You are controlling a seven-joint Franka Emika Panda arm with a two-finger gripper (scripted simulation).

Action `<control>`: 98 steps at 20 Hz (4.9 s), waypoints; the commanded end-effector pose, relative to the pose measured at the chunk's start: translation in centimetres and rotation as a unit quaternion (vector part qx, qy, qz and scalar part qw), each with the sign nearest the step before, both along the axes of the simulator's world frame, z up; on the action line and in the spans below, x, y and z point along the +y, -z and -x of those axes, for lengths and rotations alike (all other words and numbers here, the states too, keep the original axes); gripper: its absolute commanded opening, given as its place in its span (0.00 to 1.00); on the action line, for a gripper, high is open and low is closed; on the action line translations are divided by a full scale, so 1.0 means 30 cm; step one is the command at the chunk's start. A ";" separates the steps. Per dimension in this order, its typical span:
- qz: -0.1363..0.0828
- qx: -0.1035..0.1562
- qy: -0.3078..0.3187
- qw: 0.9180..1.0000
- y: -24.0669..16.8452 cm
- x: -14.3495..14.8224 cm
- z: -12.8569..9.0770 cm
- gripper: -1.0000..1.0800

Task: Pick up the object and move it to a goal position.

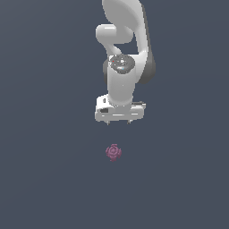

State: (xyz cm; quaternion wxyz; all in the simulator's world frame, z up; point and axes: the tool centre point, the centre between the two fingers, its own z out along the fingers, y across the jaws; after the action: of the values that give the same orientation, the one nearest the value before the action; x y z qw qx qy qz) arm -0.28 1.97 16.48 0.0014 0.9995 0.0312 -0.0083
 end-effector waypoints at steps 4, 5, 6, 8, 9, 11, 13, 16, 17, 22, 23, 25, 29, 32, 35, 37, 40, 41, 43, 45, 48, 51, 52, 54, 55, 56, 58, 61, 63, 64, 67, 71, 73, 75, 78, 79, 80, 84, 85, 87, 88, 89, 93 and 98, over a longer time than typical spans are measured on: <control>0.002 0.002 -0.004 1.000 0.002 -0.003 0.003 0.96; 0.004 0.003 -0.007 1.000 0.004 -0.005 0.005 0.96; 0.006 0.005 -0.011 1.000 0.006 -0.007 0.008 0.96; 0.010 0.008 -0.018 1.000 0.010 -0.012 0.014 0.96; 0.011 0.010 -0.020 1.000 0.011 -0.014 0.018 0.96; 0.013 0.011 -0.022 1.000 0.012 -0.016 0.023 0.96; 0.013 0.011 -0.021 1.000 0.011 -0.016 0.025 0.96; 0.012 0.011 -0.023 1.000 0.013 -0.016 0.019 0.96; 0.012 0.011 -0.025 1.000 0.014 -0.016 0.016 0.96; 0.012 0.010 -0.046 0.999 0.029 -0.019 -0.012 0.96; 0.012 0.010 -0.052 0.999 0.033 -0.020 -0.021 0.96; 0.011 0.009 -0.065 0.998 0.044 -0.022 -0.040 0.96; 0.010 0.007 -0.100 0.995 0.071 -0.028 -0.087 0.96; 0.008 0.005 -0.133 0.991 0.099 -0.034 -0.131 0.96; 0.005 0.003 -0.170 0.985 0.132 -0.043 -0.178 0.96; 0.004 0.001 -0.192 0.981 0.154 -0.048 -0.207 0.96; 0.001 -0.002 -0.221 0.975 0.182 -0.057 -0.242 0.96; 0.001 -0.002 -0.229 0.973 0.191 -0.059 -0.252 0.96; -0.001 -0.004 -0.244 0.970 0.206 -0.064 -0.270 0.96; -0.002 -0.005 -0.256 0.967 0.219 -0.069 -0.284 0.96; -0.003 -0.006 -0.269 0.963 0.234 -0.074 -0.300 0.96; -0.004 -0.007 -0.277 0.961 0.243 -0.077 -0.309 0.96; -0.004 -0.007 -0.278 0.961 0.244 -0.078 -0.310 0.96; -0.004 -0.007 -0.279 0.960 0.246 -0.078 -0.312 0.96; -0.004 -0.007 -0.277 0.961 0.245 -0.078 -0.309 0.96; -0.004 -0.007 -0.277 0.961 0.246 -0.078 -0.309 0.96; -0.004 -0.007 -0.277 0.961 0.257 -0.079 -0.309 0.96; -0.004 -0.007 -0.278 0.961 0.295 -0.078 -0.309 0.96; -0.004 -0.007 -0.278 0.960 0.333 -0.079 -0.308 0.96; -0.004 -0.007 -0.279 0.960 0.354 -0.078 -0.307 0.96; -0.004 -0.007 -0.279 0.960 0.399 -0.077 -0.306 0.96; -0.004 -0.007 -0.279 0.960 0.416 -0.078 -0.310 0.96; -0.004 -0.007 -0.279 0.960 0.413 -0.078 -0.312 0.96; -0.004 -0.007 -0.279 0.960 0.413 -0.078 -0.312 0.00; -0.004 -0.007 -0.279 0.960 0.413 -0.078 -0.312 0.00; -0.004 -0.007 -0.279 0.960 0.413 -0.078 -0.312 0.00; -0.004 -0.007 -0.279 0.960 0.413 -0.078 -0.312 0.00; -0.004 -0.007 -0.279 0.960 0.412 -0.078 -0.311 0.00; -0.004 -0.007 -0.279 0.960 0.412 -0.078 -0.311 0.00; -0.004 -0.007 -0.279 0.960 0.405 -0.076 -0.309 0.00; -0.004 -0.007 -0.279 0.960 0.400 -0.074 -0.308 0.00; -0.004 -0.007 -0.279 0.960 0.393 -0.072 -0.306 0.00; -0.004 -0.007 -0.279 0.960 0.348 -0.059 -0.295 0.00; -0.004 -0.007 -0.279 0.960 0.252 -0.031 -0.271 0.00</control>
State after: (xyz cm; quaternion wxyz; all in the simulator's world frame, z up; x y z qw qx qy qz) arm 8.04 0.73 7.90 0.0000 0.9510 0.3091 -0.0009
